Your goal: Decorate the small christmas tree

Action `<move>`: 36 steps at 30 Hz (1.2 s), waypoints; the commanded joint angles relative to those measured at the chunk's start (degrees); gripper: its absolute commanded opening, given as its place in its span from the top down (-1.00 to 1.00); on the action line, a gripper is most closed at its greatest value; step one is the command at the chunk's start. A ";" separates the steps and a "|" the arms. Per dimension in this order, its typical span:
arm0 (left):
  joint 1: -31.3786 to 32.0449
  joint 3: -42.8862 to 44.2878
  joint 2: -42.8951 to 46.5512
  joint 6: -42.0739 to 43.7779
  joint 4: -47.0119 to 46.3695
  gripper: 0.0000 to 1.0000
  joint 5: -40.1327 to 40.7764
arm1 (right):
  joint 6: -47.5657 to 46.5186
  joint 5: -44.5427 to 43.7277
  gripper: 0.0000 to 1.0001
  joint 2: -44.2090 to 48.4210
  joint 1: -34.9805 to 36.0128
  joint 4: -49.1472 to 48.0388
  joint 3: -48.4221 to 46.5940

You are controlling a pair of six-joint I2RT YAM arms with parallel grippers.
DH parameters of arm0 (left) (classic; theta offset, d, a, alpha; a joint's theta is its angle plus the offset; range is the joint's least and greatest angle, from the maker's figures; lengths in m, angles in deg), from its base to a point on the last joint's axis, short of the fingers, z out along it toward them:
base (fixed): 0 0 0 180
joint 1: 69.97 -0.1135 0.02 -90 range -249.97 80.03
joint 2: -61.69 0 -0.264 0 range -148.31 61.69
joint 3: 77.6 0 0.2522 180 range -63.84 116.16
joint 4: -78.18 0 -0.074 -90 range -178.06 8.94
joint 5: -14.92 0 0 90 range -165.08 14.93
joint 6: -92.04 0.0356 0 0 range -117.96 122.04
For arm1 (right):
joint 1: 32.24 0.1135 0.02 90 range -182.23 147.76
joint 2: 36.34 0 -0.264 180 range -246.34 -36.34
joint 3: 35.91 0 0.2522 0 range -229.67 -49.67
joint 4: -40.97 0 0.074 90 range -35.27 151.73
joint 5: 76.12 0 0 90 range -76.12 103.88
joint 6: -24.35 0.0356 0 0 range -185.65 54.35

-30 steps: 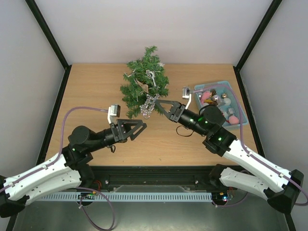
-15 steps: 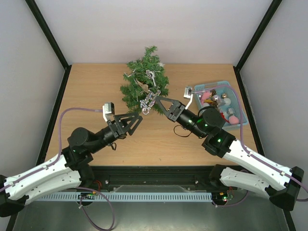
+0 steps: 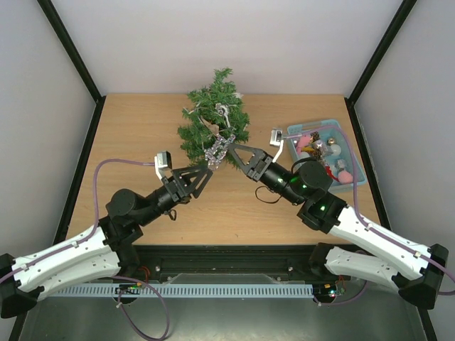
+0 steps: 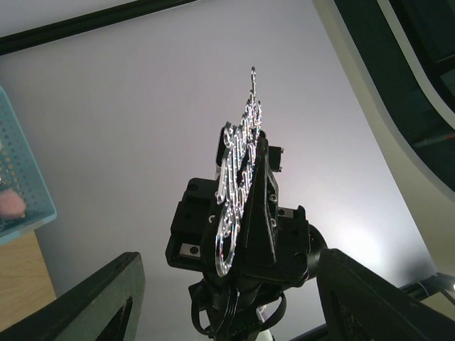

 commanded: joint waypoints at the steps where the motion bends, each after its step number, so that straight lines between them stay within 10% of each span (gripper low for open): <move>1: 0.25 -0.77 -0.44 0.42 -5.72 -0.37 1.40 | 0.35 -1.55 0.97 -0.27 1.24 -4.38 -0.22; 28: 0.23 1.08 -1.91 3.17 -3.16 0.89 3.17 | 1.95 -0.33 0.97 -1.47 1.92 -4.61 0.68; 36: 0.14 2.35 -0.16 4.79 -0.03 0.95 3.67 | 1.91 -0.21 0.91 -1.49 1.98 -3.64 0.53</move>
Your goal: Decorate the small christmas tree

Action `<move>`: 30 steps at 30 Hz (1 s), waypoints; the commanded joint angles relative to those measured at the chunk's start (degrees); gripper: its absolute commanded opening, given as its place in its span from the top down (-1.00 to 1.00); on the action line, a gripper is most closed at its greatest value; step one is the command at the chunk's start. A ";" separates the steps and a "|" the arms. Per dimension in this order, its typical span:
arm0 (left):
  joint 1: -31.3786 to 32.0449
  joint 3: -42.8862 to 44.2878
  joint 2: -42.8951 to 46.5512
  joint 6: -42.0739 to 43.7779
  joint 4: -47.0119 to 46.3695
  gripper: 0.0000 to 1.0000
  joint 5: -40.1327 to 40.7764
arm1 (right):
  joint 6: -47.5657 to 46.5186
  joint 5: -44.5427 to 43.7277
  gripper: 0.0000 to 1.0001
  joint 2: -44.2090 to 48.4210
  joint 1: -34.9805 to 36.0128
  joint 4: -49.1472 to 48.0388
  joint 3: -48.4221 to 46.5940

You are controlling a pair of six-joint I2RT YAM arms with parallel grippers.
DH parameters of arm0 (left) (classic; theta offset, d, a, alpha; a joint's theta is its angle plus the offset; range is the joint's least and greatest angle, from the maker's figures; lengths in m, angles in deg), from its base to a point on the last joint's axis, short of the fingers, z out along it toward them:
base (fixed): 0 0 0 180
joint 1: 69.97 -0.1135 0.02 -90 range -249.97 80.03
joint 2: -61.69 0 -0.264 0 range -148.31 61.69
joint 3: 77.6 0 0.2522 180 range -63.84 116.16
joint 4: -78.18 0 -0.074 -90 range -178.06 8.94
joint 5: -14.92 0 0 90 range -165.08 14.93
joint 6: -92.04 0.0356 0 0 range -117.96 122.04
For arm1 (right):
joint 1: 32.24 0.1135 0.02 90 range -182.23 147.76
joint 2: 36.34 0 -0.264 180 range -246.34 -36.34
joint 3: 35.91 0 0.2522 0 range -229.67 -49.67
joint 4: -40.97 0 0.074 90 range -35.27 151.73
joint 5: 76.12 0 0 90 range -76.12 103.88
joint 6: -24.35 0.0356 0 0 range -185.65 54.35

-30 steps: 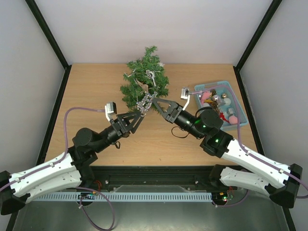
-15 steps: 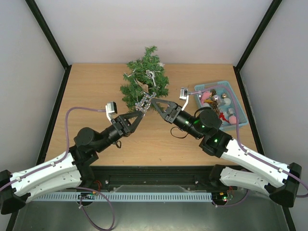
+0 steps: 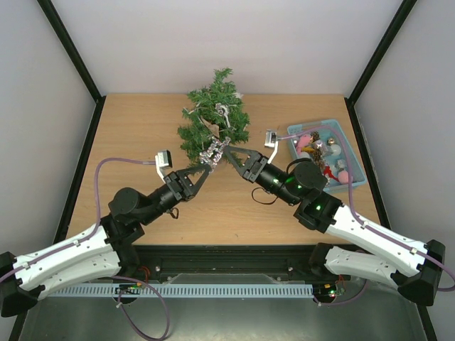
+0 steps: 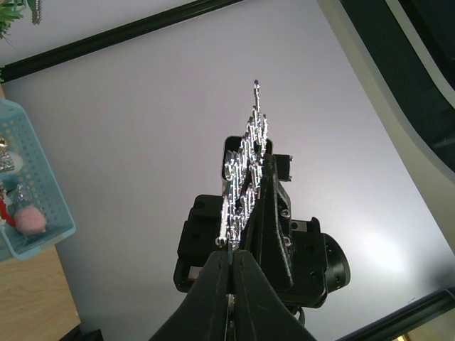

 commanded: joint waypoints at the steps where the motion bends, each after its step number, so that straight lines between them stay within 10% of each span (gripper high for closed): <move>1: 0.16 2.14 1.79 1.98 1.17 0.95 1.55 | 0.39 -0.43 0.82 0.19 0.47 -2.29 0.26; 11: 0.12 4.81 6.16 4.59 9.32 0.95 2.14 | -1.45 -4.94 0.19 4.22 0.43 5.92 -0.18; 30: 0.15 12.01 11.93 8.42 26.53 0.95 2.89 | -1.74 -5.05 0.07 4.41 0.34 21.18 -4.57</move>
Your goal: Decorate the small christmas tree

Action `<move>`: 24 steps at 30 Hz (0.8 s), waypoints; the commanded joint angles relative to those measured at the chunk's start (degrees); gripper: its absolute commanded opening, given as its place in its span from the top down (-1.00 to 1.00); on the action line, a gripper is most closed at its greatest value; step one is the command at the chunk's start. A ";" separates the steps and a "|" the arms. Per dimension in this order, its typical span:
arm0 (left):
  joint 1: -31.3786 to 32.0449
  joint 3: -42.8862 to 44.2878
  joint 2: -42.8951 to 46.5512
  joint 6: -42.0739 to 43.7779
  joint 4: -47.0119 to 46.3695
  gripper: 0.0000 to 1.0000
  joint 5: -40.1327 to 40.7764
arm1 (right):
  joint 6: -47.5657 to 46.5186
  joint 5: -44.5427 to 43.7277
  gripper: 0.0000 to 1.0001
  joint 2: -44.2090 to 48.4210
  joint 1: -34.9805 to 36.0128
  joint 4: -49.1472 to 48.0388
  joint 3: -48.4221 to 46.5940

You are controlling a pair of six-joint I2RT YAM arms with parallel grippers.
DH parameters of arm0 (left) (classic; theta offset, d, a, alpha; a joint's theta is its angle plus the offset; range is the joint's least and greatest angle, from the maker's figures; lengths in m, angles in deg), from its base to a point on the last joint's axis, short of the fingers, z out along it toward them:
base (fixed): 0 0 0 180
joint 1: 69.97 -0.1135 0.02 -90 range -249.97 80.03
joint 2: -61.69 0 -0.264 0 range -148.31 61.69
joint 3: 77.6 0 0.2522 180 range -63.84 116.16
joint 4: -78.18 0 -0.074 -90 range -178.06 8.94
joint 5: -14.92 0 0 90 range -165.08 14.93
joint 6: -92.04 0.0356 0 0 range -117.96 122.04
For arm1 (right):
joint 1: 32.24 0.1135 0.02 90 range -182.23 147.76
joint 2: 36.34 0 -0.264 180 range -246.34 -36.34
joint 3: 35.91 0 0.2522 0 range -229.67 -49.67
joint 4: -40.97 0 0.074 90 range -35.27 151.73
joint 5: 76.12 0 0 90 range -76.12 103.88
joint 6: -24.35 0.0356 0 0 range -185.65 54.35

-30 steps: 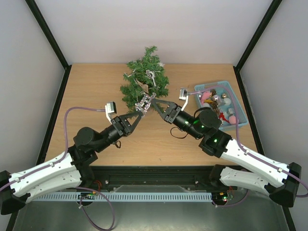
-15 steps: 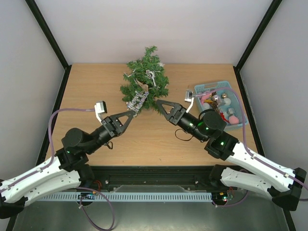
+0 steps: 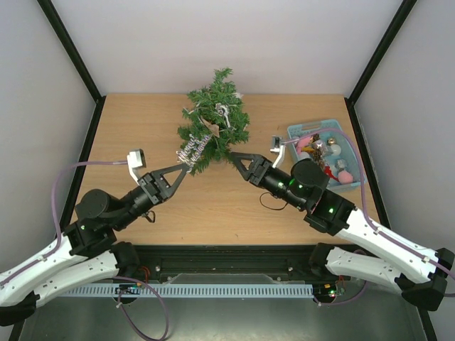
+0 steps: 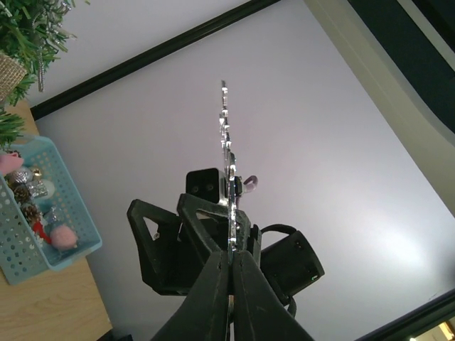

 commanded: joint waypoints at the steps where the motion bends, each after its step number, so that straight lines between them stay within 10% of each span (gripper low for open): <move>1: 0.16 3.00 1.07 2.15 4.36 0.95 0.30 | -0.58 -0.52 0.07 0.32 0.33 3.25 -2.04; 14: 0.16 8.92 4.56 2.96 22.15 0.95 1.85 | 1.54 0.66 -0.03 0.86 0.11 13.62 -1.56; 24: 0.16 17.45 9.29 5.13 40.55 0.94 7.67 | 15.51 5.40 0.09 9.97 -2.57 11.64 19.42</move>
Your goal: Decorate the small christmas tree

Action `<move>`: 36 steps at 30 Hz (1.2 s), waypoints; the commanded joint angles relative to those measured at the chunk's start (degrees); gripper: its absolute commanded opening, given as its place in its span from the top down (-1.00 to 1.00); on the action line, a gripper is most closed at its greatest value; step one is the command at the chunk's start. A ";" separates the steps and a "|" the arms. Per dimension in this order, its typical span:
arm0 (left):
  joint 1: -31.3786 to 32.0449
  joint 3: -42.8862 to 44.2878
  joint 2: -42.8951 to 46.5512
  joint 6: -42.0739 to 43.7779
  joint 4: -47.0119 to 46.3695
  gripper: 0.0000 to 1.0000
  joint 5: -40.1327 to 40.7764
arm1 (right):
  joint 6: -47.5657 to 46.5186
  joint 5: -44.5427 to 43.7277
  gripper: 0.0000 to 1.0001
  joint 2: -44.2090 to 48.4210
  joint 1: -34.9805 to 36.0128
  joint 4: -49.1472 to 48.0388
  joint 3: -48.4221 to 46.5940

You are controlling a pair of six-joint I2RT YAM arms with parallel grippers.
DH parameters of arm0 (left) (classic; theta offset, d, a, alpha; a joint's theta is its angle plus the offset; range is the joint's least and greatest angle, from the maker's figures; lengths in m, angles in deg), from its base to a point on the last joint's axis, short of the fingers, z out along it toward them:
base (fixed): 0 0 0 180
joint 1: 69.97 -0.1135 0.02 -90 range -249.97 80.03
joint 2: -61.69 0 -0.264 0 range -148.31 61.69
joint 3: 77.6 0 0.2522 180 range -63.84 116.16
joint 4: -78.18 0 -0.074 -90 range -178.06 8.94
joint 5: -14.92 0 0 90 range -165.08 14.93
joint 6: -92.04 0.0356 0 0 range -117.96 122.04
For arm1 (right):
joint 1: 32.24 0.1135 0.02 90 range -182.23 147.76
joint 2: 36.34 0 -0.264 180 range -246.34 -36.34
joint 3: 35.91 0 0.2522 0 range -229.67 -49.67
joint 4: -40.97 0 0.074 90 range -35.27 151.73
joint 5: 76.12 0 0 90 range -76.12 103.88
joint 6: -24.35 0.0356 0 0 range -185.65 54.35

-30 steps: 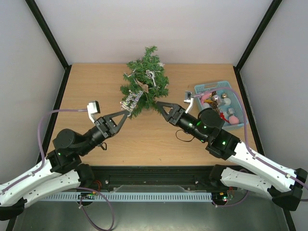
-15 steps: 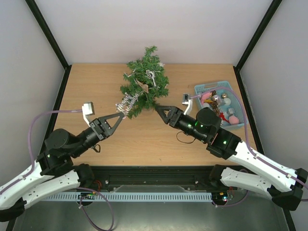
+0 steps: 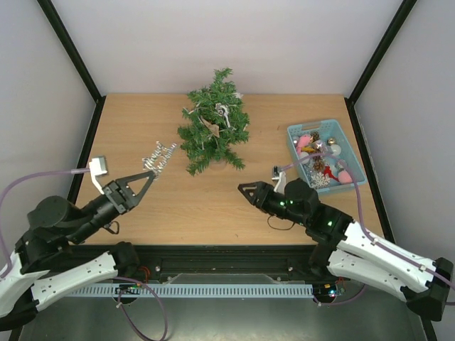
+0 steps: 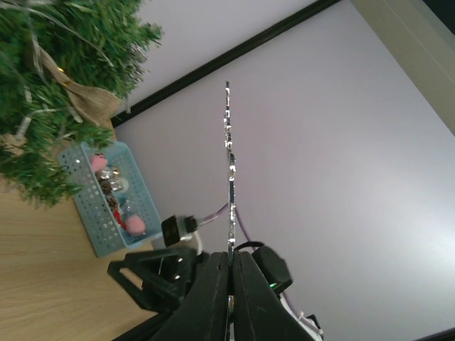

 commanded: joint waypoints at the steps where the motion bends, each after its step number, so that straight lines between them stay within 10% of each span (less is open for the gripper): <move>1: 0.16 2.46 2.97 1.29 8.98 0.94 4.06 | 7.67 4.39 0.09 3.61 -2.49 -1.55 9.40; 10: 0.12 2.24 3.45 1.89 10.29 0.94 3.50 | 12.25 18.46 0.07 -8.57 -14.04 -25.31 20.97; 29: 0.60 2.58 4.11 2.29 10.70 0.94 3.76 | 22.42 26.05 0.17 -56.94 -20.75 -70.76 7.49; 36: 0.60 3.08 4.51 1.86 10.94 0.95 4.00 | 23.34 21.86 0.21 -64.03 -20.75 -69.66 2.41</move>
